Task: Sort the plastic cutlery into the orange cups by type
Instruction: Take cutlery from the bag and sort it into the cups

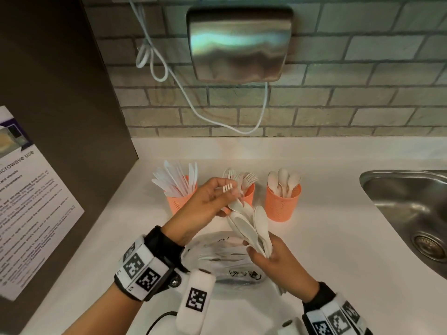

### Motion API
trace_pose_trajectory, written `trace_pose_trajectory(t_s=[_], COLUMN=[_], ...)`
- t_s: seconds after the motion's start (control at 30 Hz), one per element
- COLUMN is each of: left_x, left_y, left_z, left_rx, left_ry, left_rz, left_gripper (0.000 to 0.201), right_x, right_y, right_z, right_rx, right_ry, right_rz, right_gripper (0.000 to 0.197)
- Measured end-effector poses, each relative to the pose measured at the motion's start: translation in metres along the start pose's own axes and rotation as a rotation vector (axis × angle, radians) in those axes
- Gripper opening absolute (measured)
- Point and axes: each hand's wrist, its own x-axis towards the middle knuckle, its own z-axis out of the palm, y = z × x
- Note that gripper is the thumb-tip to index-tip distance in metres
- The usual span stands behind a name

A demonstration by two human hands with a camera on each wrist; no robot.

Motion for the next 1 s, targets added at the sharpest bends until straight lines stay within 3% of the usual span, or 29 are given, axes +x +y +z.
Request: trace_pose_trajectory(t_s=[0.07, 0.2, 0.23, 0.33, 0.43, 0.57, 0.67, 0.77, 0.8, 0.87, 1.0], left_x=[-0.005, -0.011, -0.011, -0.009, -0.004, 0.002, -0.004, -0.014, -0.015, -0.013, -0.011], left_y=[-0.006, -0.018, -0.019, -0.013, -0.002, 0.009, 0.002, -0.008, -0.010, -0.011, 0.004], left_z=[0.009, 0.025, 0.028, 0.032, 0.026, 0.022, 0.029, 0.039, 0.042, 0.045, 0.035], left_rx=[0.062, 0.231, 0.257, 0.210, 0.085, 0.081, 0.190, 0.537, 0.551, 0.451, 0.085], left_ry=[0.047, 0.243, 0.261, 0.287, 0.310, 0.299, 0.287, 0.184, 0.168, 0.180, 0.226], left_rz=[0.060, 0.182, 0.196, 0.203, 0.254, 0.300, 0.199, 0.183, 0.165, 0.134, 0.198], left_gripper=[0.023, 0.008, 0.013, 0.029, 0.032, 0.010, 0.056, 0.051, 0.054, 0.057, 0.039], right_x=[-0.002, -0.005, -0.006, -0.008, -0.010, -0.012, -0.012, -0.011, -0.012, -0.014, -0.015], right_y=[0.002, 0.004, 0.004, 0.005, 0.006, 0.007, 0.009, 0.006, 0.005, 0.003, 0.006], right_z=[0.004, 0.011, 0.012, 0.012, 0.013, 0.013, 0.012, 0.011, 0.011, 0.011, 0.007], right_rx=[-0.056, -0.164, -0.190, -0.246, -0.244, -0.223, -0.199, -0.260, -0.305, -0.376, -0.502], right_ry=[0.056, 0.116, 0.127, 0.137, 0.119, 0.156, 0.215, 0.287, 0.306, 0.345, 0.445], right_rz=[-0.020, -0.074, -0.085, -0.091, -0.097, -0.103, -0.112, -0.152, -0.171, -0.187, -0.198], right_gripper=[0.021, 0.031, 0.031, 0.028, 0.026, 0.036, 0.039, 0.034, 0.035, 0.037, 0.050])
